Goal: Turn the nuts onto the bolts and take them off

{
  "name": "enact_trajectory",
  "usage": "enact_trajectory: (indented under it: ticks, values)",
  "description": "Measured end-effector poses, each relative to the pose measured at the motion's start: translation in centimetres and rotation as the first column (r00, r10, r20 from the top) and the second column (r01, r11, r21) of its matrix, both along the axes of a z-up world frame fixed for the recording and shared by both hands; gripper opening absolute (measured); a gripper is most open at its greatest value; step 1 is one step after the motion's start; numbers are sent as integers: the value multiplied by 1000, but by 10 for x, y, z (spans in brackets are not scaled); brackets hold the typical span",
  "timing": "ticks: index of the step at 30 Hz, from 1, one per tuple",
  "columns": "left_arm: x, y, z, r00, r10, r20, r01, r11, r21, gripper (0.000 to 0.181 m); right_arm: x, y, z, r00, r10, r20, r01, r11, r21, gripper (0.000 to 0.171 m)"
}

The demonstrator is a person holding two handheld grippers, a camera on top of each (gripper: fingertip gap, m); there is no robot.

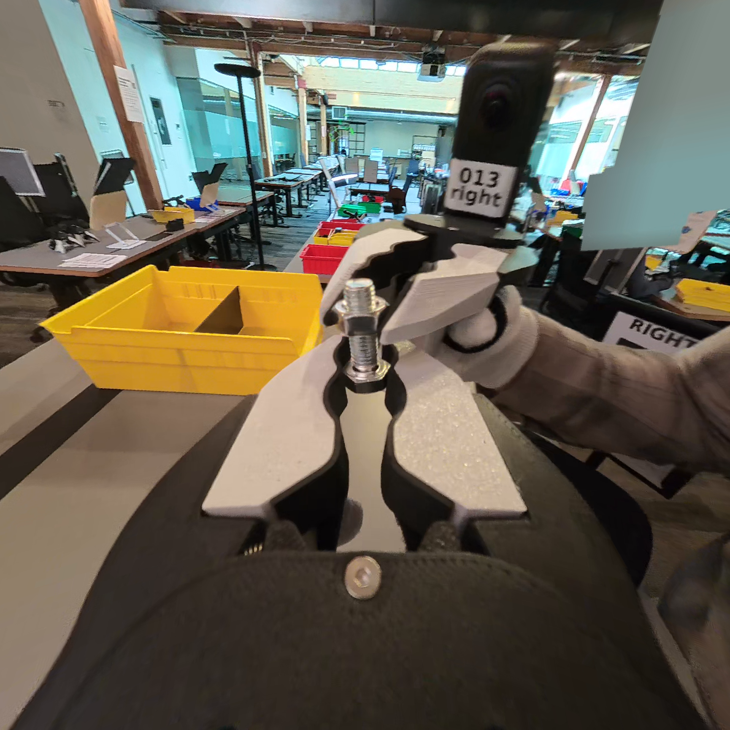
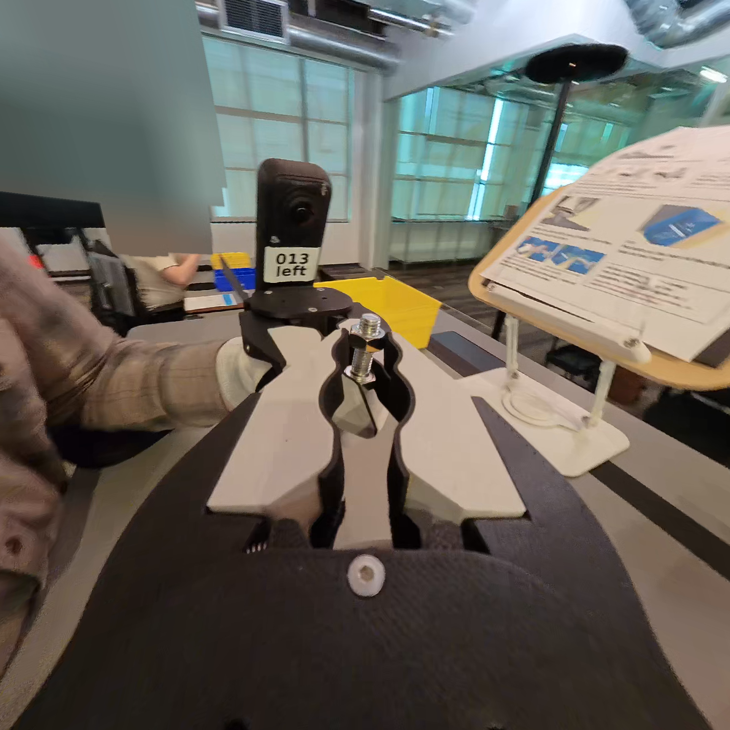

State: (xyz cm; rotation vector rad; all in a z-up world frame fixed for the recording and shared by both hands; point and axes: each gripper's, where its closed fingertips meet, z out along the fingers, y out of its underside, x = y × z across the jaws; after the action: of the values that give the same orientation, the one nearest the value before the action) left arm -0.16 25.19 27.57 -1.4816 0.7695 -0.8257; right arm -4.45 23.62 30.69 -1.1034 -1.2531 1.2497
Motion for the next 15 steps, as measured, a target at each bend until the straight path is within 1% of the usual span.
enact_trajectory:
  ticks: [4, 8, 11, 13, 15]
  values:
    - [9, -12, 5, 997, -76, 30, 77, 997, -14, 16, 8, -11, 4, 972, 234, -29, -235, 972, -19, 16]
    - [19, -27, 9, 985, -165, 49, 166, 986, -19, 16, 19, -25, 8, 881, 469, -57, -471, 882, -23, 15]
    - [30, -42, 12, 968, -244, 62, 246, 969, -23, 15, 31, -38, 12, 759, 646, -81, -650, 759, -40, 15]
    - [38, -53, 13, 952, -299, 62, 301, 954, -19, 16, 40, -48, 13, 646, 759, -88, -764, 643, -60, 15]
    - [45, -62, 14, 937, -341, 75, 344, 939, -21, 16, 48, -56, 14, 546, 833, -90, -838, 543, -49, 15]
